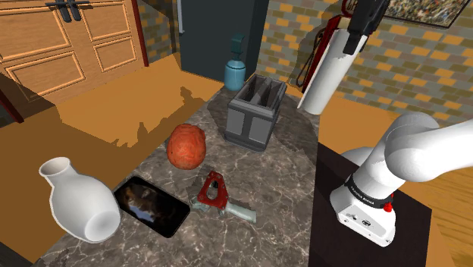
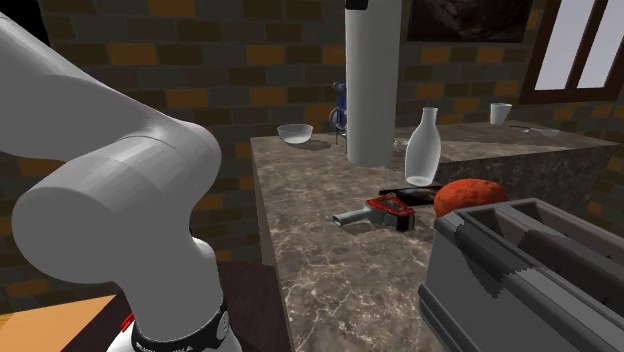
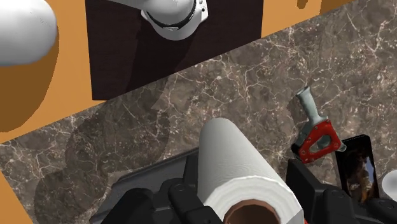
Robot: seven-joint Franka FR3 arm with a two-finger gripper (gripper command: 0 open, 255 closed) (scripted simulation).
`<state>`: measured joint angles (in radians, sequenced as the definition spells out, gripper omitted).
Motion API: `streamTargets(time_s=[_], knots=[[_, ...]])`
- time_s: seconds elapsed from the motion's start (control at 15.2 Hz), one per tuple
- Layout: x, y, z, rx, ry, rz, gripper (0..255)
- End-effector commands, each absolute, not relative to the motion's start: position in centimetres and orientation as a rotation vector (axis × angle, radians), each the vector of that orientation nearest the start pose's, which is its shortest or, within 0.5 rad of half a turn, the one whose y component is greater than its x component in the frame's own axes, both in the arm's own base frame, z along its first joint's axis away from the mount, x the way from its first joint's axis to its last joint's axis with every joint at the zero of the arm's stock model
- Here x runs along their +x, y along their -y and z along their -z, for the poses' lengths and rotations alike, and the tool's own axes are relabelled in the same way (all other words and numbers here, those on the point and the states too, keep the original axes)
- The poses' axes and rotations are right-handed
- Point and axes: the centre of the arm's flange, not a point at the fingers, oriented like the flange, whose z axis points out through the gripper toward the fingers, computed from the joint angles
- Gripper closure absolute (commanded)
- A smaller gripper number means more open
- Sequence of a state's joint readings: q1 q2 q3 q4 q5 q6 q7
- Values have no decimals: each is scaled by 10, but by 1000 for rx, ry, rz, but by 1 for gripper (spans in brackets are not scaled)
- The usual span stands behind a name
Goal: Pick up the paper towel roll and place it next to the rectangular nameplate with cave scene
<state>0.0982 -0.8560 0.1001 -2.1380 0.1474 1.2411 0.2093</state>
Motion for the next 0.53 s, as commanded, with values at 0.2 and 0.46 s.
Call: streamTargets(time_s=[0.2, 0.46], knots=[[241, -147, -659, -3085, -4, -86, 255], [247, -196, -642, -3085, -4, -86, 255]])
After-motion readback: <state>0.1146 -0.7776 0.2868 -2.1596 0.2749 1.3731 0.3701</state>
